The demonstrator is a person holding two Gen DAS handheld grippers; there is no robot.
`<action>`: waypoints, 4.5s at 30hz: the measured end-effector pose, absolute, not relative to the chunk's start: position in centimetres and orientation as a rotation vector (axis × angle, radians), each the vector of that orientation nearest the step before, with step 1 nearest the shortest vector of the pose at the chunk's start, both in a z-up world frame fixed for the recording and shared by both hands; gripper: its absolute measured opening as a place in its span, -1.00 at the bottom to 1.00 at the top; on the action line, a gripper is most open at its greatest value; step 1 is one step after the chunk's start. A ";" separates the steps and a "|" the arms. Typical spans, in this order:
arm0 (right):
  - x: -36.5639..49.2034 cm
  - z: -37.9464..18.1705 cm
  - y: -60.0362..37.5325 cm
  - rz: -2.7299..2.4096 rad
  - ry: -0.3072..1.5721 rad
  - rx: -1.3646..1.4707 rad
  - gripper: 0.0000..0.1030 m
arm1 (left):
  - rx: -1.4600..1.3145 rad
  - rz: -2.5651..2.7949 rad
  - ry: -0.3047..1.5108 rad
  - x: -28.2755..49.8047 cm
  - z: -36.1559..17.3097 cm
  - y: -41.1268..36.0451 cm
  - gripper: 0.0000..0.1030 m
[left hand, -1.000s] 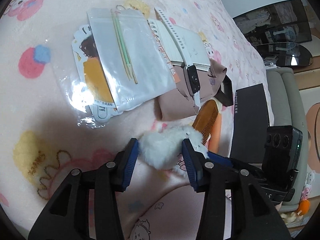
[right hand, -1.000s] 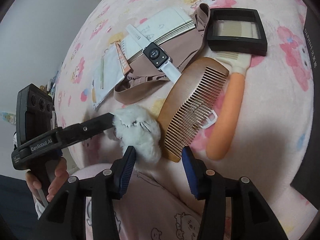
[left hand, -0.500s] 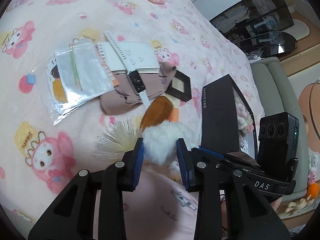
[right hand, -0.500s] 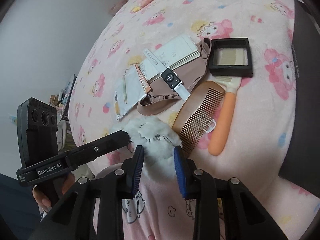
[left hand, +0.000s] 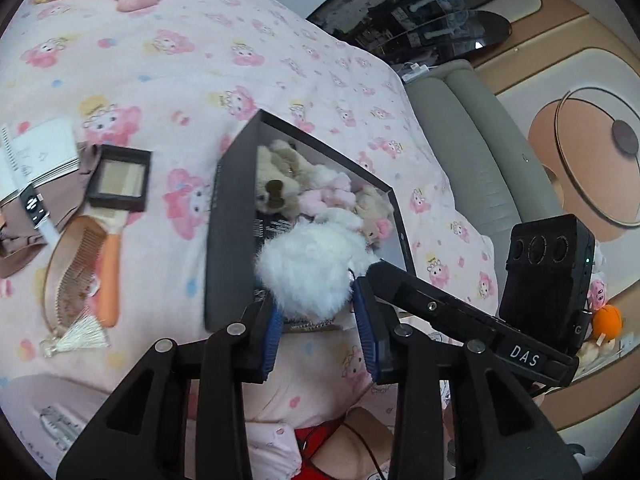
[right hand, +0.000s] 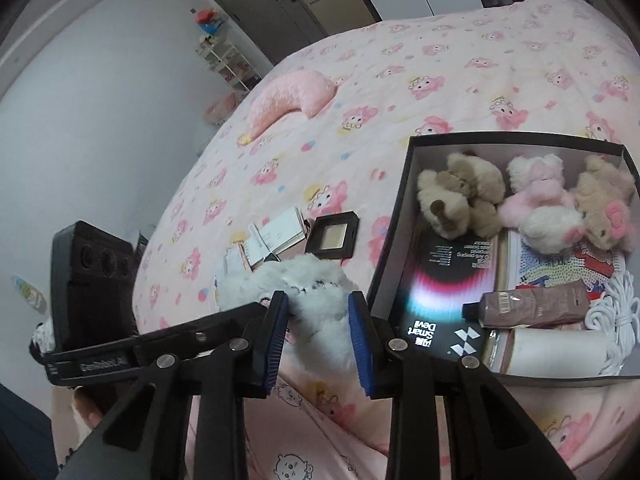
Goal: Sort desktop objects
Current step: 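Carry the white plush into the black box, then lower the plush onto the toys in the box and open the right gripper, then withdraw the right gripper from the box toward the clear plastic bag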
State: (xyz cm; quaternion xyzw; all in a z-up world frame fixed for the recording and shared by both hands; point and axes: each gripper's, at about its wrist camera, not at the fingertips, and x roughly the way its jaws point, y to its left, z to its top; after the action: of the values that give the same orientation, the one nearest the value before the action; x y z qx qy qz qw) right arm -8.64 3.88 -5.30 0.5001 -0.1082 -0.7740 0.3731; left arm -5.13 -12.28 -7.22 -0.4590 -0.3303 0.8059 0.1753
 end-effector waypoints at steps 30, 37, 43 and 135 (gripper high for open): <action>-20.1 -15.0 15.4 -2.117 -0.307 1.601 -0.50 | -1.580 2.500 -0.548 -21.3 -12.7 -1.8 -0.34; -20.4 -15.9 14.1 -2.009 -0.316 1.623 -0.44 | -1.764 2.470 -0.423 -22.9 -15.1 -0.4 -0.51; -20.1 -16.3 13.5 -1.990 -0.294 1.634 -0.39 | -1.695 2.470 -0.416 -20.8 -13.6 -1.2 -0.52; -3.1 -3.2 8.2 -2.462 -0.008 1.173 -0.08 | -1.251 2.787 -0.409 3.4 -0.8 -7.7 0.03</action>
State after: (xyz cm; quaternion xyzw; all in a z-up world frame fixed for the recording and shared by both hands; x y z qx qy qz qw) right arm -3.08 8.23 -3.23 0.4210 -0.0029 -0.8834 0.2057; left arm 3.39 -7.68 -0.80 -0.4056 -0.1328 0.9038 0.0299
